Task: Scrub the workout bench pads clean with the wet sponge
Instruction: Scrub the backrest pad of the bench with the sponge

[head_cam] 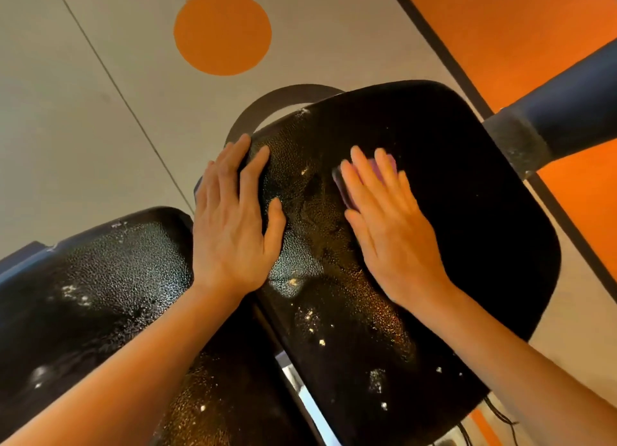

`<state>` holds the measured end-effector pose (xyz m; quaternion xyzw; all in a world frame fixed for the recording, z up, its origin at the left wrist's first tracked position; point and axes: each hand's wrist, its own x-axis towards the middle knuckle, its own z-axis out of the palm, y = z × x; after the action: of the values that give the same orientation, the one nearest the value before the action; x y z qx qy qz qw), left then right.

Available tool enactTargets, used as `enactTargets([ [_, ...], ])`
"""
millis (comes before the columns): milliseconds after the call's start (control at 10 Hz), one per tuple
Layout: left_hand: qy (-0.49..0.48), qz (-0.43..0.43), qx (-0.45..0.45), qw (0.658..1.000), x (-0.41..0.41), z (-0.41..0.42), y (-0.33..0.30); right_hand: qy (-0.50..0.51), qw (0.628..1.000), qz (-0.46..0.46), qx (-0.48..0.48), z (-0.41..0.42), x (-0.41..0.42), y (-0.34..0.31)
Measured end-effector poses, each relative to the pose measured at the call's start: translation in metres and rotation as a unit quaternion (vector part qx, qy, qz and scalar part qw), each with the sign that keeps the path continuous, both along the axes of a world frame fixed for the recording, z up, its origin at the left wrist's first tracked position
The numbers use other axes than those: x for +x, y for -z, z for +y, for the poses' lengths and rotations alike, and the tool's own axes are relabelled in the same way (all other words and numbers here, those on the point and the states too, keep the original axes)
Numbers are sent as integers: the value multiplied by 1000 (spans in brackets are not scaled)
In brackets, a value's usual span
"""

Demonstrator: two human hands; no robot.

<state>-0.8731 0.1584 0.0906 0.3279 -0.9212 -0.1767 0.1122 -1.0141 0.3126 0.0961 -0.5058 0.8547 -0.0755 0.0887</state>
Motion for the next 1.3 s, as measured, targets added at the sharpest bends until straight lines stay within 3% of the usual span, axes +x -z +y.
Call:
enactTargets([
  [100, -4, -3, 6, 1000, 0, 1, 0, -26, 999, -2, 40, 53, 30, -9],
  [300, 0, -1, 0, 1000, 0, 1, 0, 80, 997, 3, -12, -78, -39, 2],
  [500, -1, 0, 4, 1000, 1, 0, 0, 10, 999, -1, 35, 59, 28, -9],
  [700, 0, 0, 2, 1000, 1, 1, 1, 78, 997, -13, -4, -63, -63, 6],
  [900, -1, 1, 10, 1000, 1, 1, -1, 80, 995, -45, 36, 88, 5, -9],
  [1000, 0, 1, 12, 1000, 1, 1, -1, 92, 994, -52, 26, 59, -24, -3],
  [1100, -2, -1, 13, 1000, 1, 1, 0, 158, 987, -14, 5, -22, -77, 5],
  [1200, -1, -9, 11, 1000, 2, 1, -1, 208, 978, 13, 11, -44, -54, 8],
  [1300, 26, -30, 23, 999, 4, -4, -6, -29, 999, -19, 2, -20, -4, 0],
])
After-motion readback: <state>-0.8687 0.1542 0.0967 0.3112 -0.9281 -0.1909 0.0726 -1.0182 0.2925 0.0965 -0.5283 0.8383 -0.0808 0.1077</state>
